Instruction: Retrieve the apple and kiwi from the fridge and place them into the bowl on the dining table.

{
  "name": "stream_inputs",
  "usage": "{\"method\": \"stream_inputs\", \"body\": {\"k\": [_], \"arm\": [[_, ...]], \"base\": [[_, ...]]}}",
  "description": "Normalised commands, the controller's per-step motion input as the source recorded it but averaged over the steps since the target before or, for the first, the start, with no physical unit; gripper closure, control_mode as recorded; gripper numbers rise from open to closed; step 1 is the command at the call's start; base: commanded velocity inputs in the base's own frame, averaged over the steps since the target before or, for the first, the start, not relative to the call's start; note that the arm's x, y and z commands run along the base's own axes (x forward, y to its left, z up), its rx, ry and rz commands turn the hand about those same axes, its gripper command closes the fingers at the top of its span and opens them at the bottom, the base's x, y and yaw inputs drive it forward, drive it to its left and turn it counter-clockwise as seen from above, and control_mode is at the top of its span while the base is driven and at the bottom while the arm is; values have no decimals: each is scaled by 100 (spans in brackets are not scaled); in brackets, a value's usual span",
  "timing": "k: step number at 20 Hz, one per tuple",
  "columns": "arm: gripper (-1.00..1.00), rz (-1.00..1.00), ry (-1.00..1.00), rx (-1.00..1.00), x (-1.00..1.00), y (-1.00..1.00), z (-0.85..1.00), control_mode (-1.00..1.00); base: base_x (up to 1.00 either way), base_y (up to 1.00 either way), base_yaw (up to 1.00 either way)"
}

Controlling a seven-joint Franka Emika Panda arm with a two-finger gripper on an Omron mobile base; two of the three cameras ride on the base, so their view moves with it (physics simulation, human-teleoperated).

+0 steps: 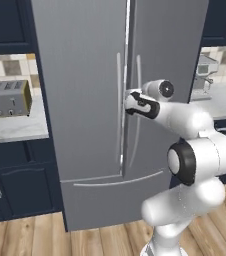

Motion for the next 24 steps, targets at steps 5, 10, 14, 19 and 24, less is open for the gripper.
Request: {"method": "stream_inputs", "body": {"k": [5, 10, 14, 19, 24], "arm": [[100, 0, 0, 6, -100, -96, 45, -100], [-100, -3, 0, 9, -100, -100, 53, -100], [-100, -5, 9, 6, -94, -77, 63, -100], [-100, -4, 15, -1, -59, -32, 75, -100], [-100, 0, 11, -14, -43, -2, 85, -100]], "base": [[0, 0, 0], [0, 0, 0], [0, 0, 0], [0, 0, 0], [0, 0, 0]]}}
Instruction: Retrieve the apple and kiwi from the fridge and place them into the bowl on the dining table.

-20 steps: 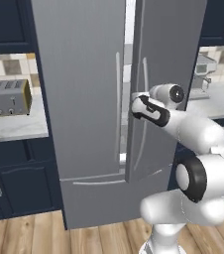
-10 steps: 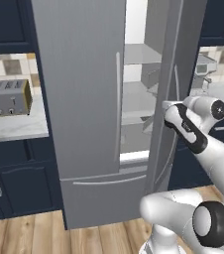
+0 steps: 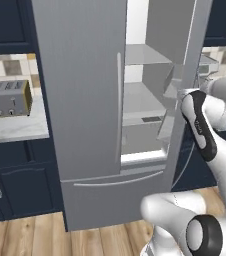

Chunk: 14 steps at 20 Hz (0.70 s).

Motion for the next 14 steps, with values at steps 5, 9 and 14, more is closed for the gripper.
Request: {"method": "stream_inputs", "body": {"k": [5, 9, 14], "arm": [[-100, 0, 7, -31, -25, 42, 55, -100], [-100, 0, 6, -46, 0, 74, 22, -100], [-100, 0, 16, -41, 14, 58, 15, -100]], "base": [[0, 0, 0], [0, 0, 0], [0, 0, 0]]}}
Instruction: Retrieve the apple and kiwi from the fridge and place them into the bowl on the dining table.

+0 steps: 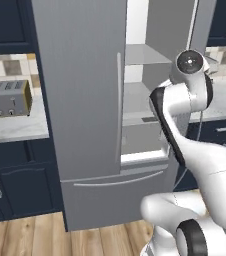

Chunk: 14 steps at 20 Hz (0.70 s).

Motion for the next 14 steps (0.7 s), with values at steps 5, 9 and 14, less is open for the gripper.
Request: {"method": "stream_inputs", "body": {"k": [5, 9, 14], "arm": [[-100, 0, 21, -31, 55, 20, 20, -100], [-100, -3, 33, -24, 84, 0, 11, -100], [-100, -7, 34, -14, 99, -21, 0, -100]], "base": [[0, 0, 0], [0, 0, 0], [0, 0, 0]]}}
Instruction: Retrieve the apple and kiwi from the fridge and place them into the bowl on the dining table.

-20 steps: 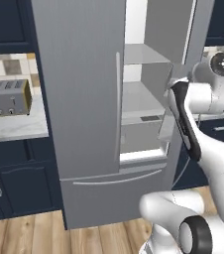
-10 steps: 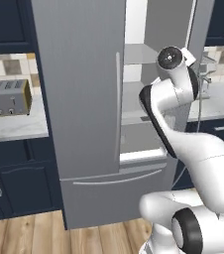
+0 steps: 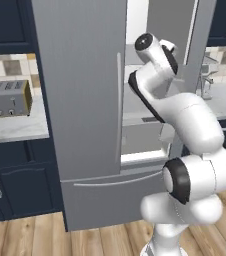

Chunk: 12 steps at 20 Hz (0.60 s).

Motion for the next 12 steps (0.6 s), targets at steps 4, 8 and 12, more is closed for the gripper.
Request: {"method": "stream_inputs", "body": {"k": [4, 8, 12], "arm": [[-100, -14, 16, -14, 86, -59, 0, -100], [-100, -24, 4, -11, 27, -93, -3, -100], [-100, -28, -2, -1, -52, -100, -4, -100]], "base": [[0, 0, 0], [0, 0, 0], [0, 0, 0]]}}
